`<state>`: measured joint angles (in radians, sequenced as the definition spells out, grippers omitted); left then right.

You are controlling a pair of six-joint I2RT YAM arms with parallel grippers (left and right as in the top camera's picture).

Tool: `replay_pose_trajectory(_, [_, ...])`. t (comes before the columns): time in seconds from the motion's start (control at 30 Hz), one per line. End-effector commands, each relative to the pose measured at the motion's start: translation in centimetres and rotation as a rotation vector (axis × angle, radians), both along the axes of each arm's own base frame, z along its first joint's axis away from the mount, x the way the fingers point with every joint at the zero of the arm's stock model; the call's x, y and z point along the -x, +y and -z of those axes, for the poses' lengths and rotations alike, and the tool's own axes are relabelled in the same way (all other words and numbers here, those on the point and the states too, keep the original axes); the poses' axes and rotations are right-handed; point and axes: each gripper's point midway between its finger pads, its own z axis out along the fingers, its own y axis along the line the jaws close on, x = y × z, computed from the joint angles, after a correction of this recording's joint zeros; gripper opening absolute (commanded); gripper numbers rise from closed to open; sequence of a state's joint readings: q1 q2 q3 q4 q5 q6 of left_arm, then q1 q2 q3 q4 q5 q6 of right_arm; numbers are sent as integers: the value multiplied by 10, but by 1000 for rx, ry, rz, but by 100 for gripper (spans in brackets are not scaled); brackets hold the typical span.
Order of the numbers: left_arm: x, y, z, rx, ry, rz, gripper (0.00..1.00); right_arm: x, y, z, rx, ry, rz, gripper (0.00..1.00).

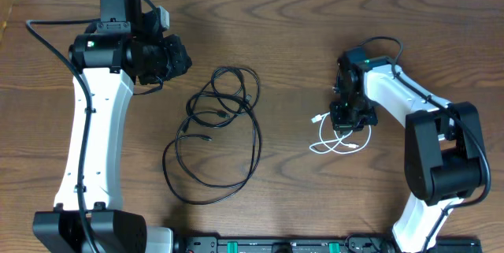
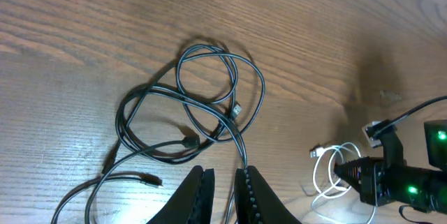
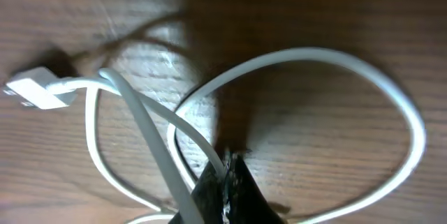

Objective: Untangle cables
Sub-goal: 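Carry the white cable to the far right corner and release it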

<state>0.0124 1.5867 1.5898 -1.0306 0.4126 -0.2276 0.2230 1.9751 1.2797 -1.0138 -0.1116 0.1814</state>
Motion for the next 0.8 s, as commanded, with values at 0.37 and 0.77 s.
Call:
replay_pose_trajectory(0.37, [0,2,-1,-13,-11,8,16,-210,-213,-283,176,-945,492,1])
replay_pose_trajectory(0.77, [-7,2,-5,-9,-44,0,17,-168,-406,-254,393,-934,790,2])
